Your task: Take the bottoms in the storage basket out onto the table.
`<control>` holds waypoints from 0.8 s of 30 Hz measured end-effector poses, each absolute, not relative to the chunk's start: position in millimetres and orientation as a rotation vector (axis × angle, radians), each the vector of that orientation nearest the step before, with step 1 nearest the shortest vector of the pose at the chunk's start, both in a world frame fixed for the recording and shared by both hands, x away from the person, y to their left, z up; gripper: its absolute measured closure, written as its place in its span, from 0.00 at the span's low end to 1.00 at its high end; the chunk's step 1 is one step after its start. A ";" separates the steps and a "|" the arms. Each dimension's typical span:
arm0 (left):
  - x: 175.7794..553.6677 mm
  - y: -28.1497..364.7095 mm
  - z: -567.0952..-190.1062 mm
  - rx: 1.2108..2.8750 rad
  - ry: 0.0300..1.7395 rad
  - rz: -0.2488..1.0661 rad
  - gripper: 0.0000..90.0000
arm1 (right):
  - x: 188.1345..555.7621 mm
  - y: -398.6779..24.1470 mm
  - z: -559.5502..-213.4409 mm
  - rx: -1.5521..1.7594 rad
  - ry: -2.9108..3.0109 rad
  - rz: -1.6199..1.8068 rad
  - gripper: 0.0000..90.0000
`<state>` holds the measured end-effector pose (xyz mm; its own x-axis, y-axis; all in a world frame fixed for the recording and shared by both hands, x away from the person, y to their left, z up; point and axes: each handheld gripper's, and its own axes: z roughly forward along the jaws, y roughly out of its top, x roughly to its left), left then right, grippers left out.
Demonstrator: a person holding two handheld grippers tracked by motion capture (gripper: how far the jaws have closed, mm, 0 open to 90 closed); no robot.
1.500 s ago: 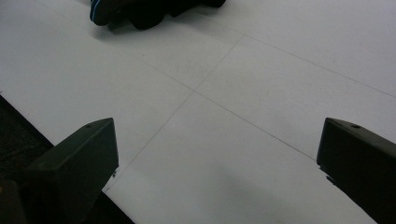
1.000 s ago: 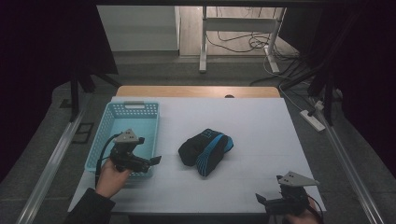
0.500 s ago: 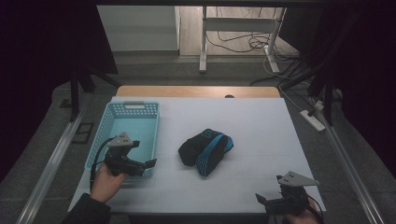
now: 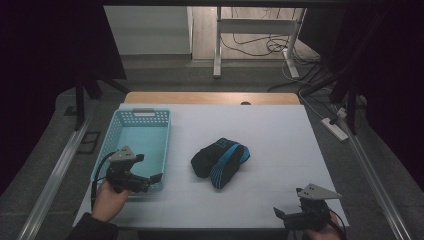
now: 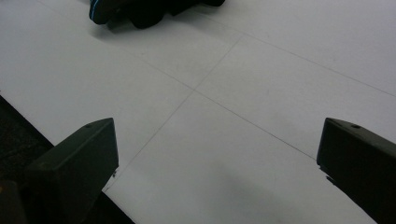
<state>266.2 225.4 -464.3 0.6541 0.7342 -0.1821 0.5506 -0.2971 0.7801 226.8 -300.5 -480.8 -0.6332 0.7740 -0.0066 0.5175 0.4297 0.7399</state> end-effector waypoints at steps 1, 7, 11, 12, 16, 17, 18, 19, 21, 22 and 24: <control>265.7 225.9 -464.5 1.988 1.001 0.264 0.00 | 226.7 -300.5 -480.8 1.106 2.342 1.031 0.00; 261.2 230.0 -466.2 1.983 1.012 0.269 0.00 | 226.7 -300.5 -480.8 1.106 2.342 1.030 0.00; 257.4 233.1 -466.9 1.976 1.023 0.274 0.00 | 226.7 -300.4 -480.8 1.107 2.342 1.029 0.00; 256.5 234.0 -467.0 1.974 1.025 0.277 0.00 | 226.7 -300.5 -480.8 1.107 2.342 1.029 0.00; 252.2 238.0 -467.3 1.969 1.034 0.283 0.00 | 226.7 -300.6 -480.8 1.107 2.340 1.030 0.00; 251.4 238.5 -467.4 1.969 1.035 0.284 0.00 | 226.7 -300.6 -480.7 1.107 2.340 1.029 0.00; 250.2 239.2 -467.5 1.967 1.038 0.284 0.00 | 226.7 -300.6 -480.7 1.107 2.341 1.029 0.00; 249.0 239.9 -467.6 1.968 1.039 0.288 0.00 | 226.6 -300.6 -480.7 1.107 2.341 1.028 0.00; 246.6 241.3 -467.9 1.970 1.043 0.294 0.00 | 226.7 -300.5 -480.8 1.106 2.341 1.030 0.00; 245.0 242.1 -467.9 1.969 1.047 0.301 0.00 | 226.7 -300.5 -480.8 1.107 2.341 1.030 0.00; 242.9 243.4 -468.0 1.968 1.051 0.304 0.00 | 226.7 -300.4 -480.8 1.107 2.341 1.029 0.00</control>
